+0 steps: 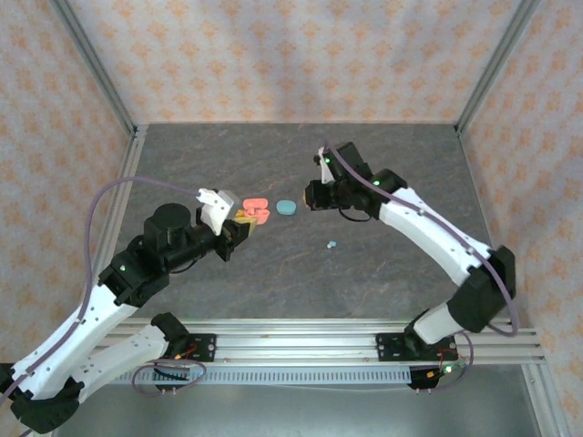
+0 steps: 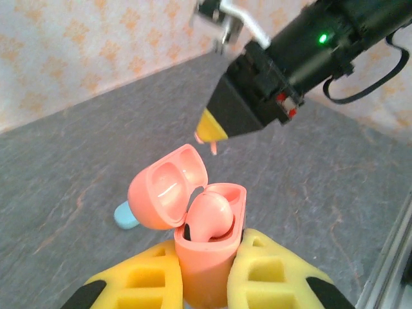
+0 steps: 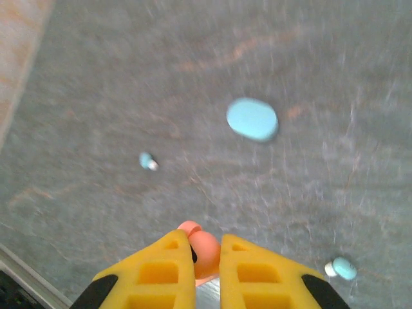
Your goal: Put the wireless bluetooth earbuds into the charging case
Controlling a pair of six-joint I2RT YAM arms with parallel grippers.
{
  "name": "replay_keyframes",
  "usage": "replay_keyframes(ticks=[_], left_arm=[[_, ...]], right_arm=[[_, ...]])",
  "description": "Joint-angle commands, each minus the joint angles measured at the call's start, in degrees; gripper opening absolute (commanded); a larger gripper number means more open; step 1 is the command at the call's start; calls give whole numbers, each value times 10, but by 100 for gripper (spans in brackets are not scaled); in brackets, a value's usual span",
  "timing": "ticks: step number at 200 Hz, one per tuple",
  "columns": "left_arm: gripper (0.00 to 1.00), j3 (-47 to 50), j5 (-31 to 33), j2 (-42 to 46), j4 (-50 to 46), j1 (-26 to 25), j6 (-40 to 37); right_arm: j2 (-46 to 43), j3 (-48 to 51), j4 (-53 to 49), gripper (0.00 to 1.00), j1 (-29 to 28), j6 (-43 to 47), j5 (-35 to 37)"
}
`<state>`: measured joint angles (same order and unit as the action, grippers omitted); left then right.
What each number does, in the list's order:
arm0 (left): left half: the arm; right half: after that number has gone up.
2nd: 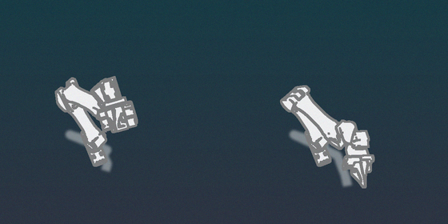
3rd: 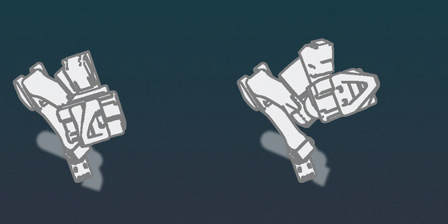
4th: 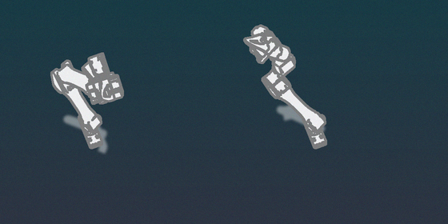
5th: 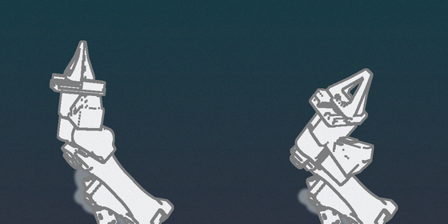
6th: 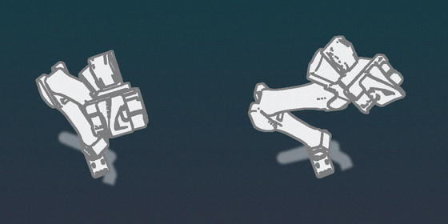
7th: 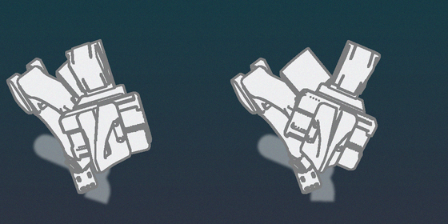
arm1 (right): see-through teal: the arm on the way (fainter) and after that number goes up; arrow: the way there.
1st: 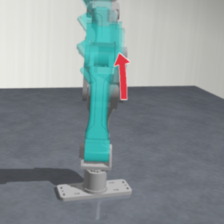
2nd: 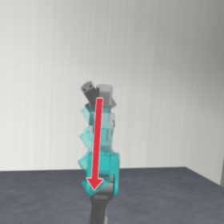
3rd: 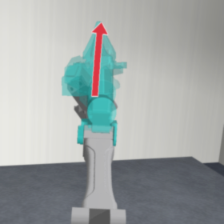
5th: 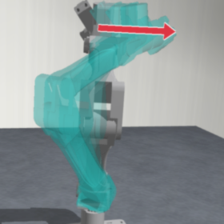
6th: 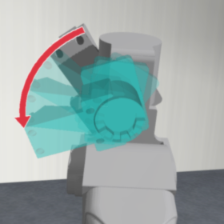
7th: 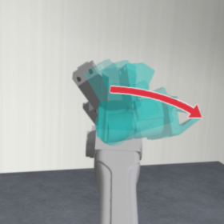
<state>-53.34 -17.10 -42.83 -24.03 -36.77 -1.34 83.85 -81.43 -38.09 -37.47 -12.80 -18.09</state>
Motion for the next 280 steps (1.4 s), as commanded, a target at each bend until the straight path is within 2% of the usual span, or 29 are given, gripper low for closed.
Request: replay_keyframes(ticks=[1,25,73,139,175,280], left_arm=[[0,-13,-50,-3,77,-5,22],[0,-14,-69,-14,109,-6,37],[0,-29,-106,-40,133,-5,57],[0,-36,-104,-48,161,-6,92],[0,-42,-99,-57,155,-7,95],[0,-56,-84,-73,143,-9,90]], right_arm=[[-63,-43,-25,12,-18,32,70],[-113,-61,-15,11,-37,47,85],[-183,-62,32,11,-63,74,66],[-179,-38,84,11,-103,65,14],[-163,-48,71,11,-122,81,10],[-129,-50,27,11,-124,99,-14]])
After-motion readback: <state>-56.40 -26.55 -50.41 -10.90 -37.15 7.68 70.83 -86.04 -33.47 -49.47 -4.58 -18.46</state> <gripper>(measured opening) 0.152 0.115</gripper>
